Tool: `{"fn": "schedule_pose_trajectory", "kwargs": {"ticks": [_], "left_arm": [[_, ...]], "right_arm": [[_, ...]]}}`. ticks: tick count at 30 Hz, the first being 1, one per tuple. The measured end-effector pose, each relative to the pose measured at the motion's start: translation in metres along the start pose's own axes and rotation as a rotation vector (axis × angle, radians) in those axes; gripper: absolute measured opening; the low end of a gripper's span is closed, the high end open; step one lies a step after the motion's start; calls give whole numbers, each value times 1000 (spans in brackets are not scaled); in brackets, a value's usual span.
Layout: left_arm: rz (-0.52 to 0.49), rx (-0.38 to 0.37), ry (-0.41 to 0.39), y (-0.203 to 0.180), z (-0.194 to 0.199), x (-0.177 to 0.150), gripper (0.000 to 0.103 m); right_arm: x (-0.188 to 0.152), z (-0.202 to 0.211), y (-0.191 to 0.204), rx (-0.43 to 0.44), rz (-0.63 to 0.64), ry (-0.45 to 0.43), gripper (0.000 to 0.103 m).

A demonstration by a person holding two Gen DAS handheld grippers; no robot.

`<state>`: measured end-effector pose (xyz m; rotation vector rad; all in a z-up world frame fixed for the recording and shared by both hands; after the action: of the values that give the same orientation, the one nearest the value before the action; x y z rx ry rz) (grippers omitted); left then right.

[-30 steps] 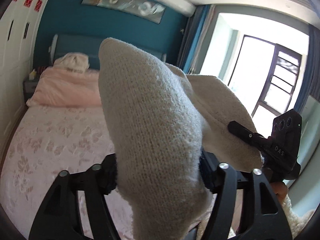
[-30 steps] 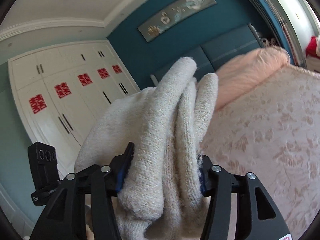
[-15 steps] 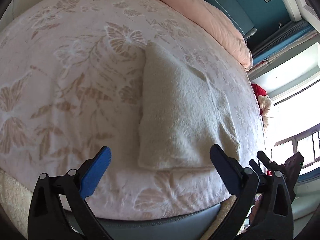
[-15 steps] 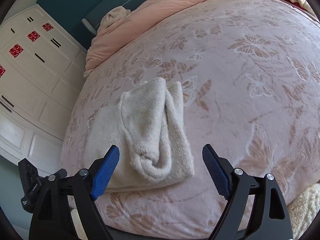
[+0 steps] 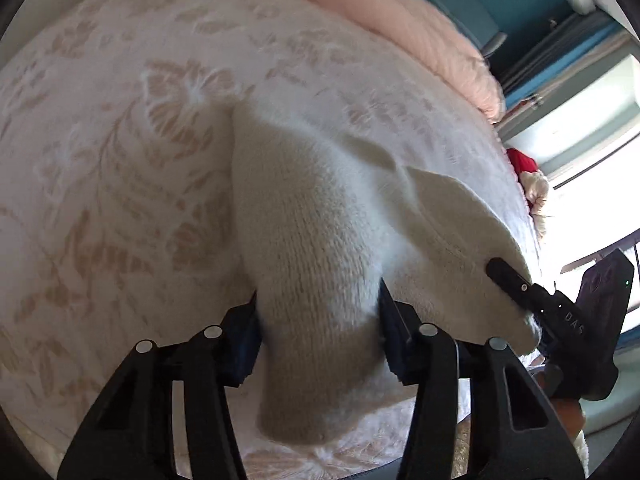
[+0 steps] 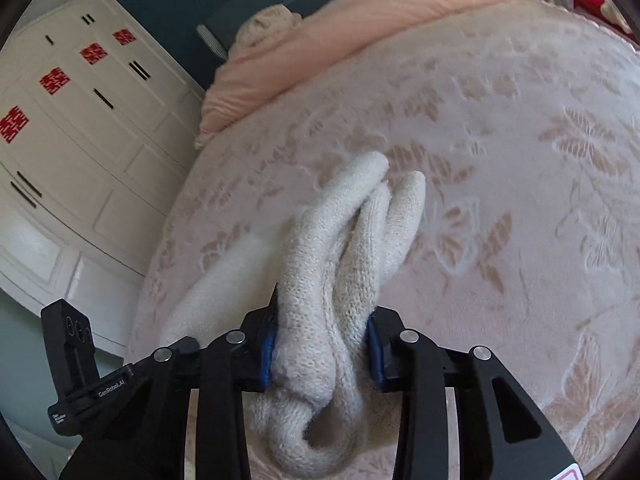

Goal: Fold small clothes
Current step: 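Set the folded sweater on the bed and open both tools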

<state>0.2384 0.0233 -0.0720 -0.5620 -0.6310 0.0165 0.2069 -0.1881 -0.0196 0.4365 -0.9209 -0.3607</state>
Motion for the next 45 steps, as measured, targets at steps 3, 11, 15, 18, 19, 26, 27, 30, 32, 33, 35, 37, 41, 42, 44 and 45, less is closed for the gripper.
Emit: {"fn": "schedule_pose_trajectory", "kwargs": {"ticks": [3,11,15,18,19,26,27,30,32,33,35,37,41,42,44,45], "left_arm": [[-17,-27,-44,-8,9,17,53],[-97,190,-8,28,-7,-18,70],[-171,254,-6,28,2,-28,80],[-213,313,42,30,-7,-48,80],[-212,321,46,29,-5,-52,81],[-284,370,-6,4,35,-57,85],[-288,376,-20,1,41,-57,89],[-296,376,-26,-7,49,-64,90],[-297,382,-8,-7,46,-73,90],[-296,388,4,-5,44,-78,90],[-302,408,25,0,36,-86,90],[-319,449,50,9,28,-92,90],[-298,471,37,19,36,-90,90],[-291,465,25,19,39,-88,90],[-289,467,24,18,40,-88,90],[-288,466,28,17,39,-88,90]], "right_arm": [[-29,-19,-36,-88,30,74,45],[-31,26,-34,-142,128,29,40],[-74,2,-31,-187,289,187,17],[-98,-17,-52,-214,270,247,11],[-89,-9,-46,-212,244,232,11],[-61,49,-13,-213,221,103,12],[-65,52,-12,-210,223,105,12],[-87,44,-19,-200,233,165,13],[-104,25,-37,-234,251,225,10],[-108,16,-51,-263,253,246,9],[-113,4,-73,-259,179,281,0],[-107,9,-74,-235,93,274,0],[-91,28,-46,-203,132,202,0],[-91,28,-43,-197,146,200,0],[-97,15,-54,-239,190,236,0],[-104,5,-66,-263,189,270,0]]}}
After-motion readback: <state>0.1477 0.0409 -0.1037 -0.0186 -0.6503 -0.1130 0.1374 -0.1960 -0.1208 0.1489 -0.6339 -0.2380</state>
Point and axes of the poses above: each gripper's, at about its wrist camera, not at the fingertips, and z roughly against the way its jaws point, y to its left, x to its top, the point moved 9 cm from there along -z, roughly the way its jaws point, and after that the axes turned 11 degrees about -y, right-handed, at the moved point
